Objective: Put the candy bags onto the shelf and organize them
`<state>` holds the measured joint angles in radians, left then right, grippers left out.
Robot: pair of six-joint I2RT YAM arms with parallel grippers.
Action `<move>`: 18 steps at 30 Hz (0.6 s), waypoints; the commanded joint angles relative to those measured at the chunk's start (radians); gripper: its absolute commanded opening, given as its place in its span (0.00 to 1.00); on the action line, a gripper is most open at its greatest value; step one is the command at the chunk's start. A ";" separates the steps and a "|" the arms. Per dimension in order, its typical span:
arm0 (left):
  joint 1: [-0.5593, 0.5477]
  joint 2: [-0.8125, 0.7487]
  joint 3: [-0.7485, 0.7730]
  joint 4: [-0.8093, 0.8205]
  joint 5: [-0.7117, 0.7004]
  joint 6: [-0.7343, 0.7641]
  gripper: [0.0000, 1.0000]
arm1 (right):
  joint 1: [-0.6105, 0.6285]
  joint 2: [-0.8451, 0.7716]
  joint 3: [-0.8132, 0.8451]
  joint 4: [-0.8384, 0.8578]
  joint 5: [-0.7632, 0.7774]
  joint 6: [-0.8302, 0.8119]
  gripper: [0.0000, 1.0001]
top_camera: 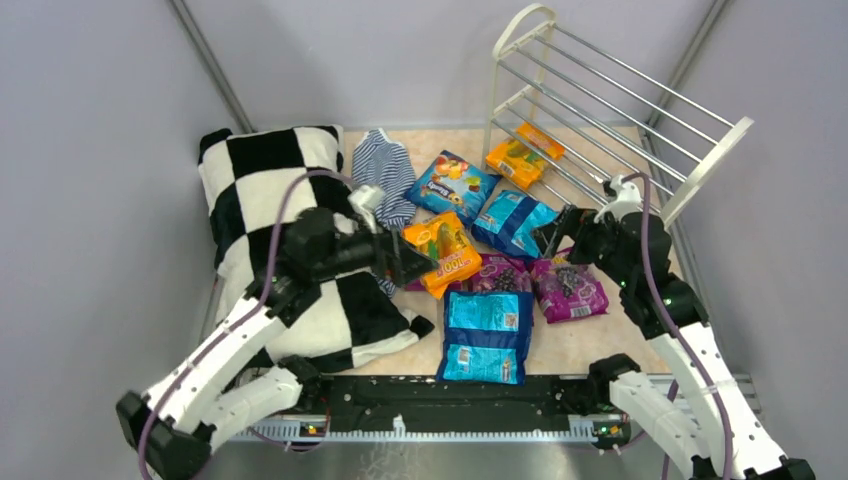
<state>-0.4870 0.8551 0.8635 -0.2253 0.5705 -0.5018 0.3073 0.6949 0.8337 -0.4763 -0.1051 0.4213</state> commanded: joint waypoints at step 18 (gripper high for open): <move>-0.544 0.280 -0.223 0.099 -0.414 -0.241 0.99 | 0.027 0.189 -0.192 -0.010 -0.382 0.073 0.99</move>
<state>-1.0237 1.1744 0.7170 -0.1799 0.1833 -0.6357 0.3077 0.8413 0.6674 -0.5049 -0.3946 0.4423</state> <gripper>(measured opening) 0.987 0.985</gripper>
